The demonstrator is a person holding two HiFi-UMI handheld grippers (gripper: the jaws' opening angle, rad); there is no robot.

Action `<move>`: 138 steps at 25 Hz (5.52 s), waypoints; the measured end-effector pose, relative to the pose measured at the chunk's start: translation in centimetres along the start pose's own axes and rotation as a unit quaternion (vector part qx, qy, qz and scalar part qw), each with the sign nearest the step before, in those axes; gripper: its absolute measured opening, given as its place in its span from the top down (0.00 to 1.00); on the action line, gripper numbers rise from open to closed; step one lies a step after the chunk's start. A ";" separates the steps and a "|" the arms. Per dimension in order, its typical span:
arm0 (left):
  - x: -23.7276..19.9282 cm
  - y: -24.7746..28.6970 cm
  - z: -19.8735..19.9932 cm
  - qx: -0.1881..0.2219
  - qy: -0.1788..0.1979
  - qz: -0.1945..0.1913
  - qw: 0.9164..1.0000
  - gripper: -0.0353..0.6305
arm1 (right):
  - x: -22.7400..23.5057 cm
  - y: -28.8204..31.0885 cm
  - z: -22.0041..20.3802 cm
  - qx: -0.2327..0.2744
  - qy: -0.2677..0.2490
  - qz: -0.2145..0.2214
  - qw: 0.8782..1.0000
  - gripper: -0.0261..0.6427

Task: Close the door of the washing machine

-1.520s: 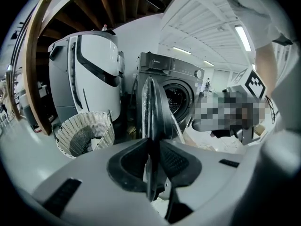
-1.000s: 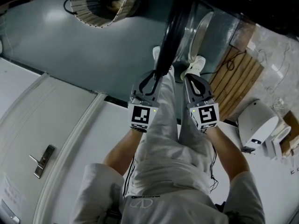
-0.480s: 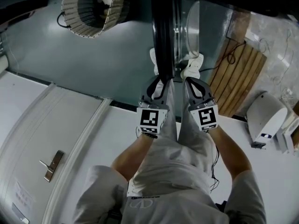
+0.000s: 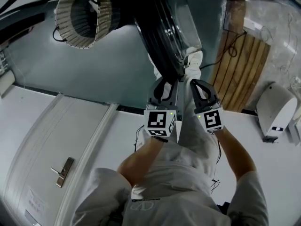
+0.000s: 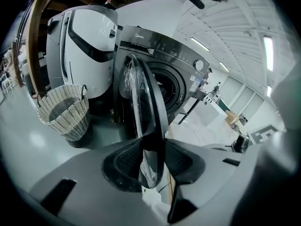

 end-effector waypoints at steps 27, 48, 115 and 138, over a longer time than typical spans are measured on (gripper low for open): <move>8.4 6.1 4.6 0.005 -0.062 -0.030 0.998 0.70 | 5.3 -2.0 -1.0 0.033 -0.036 -0.045 0.998 0.82; 10.5 8.2 7.4 0.060 0.015 -0.162 0.985 0.77 | 11.2 -3.0 1.6 0.107 -0.027 -0.095 0.989 0.84; 13.8 21.3 18.7 0.196 0.183 -0.233 0.935 0.94 | 29.2 -2.6 12.9 0.164 -0.071 -0.185 0.966 0.79; 14.0 23.0 21.1 0.217 0.191 -0.241 0.927 0.94 | 33.7 -0.8 16.4 0.185 -0.079 -0.222 0.954 0.79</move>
Point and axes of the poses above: the fingertips, and each gripper's own axes: y forward along the fingers, x to its right, z out of its top, the point moved 8 cm from there along -y, backward along the fingers, and after that the axes turned 9 degrees about y, right-handed, at the moved point
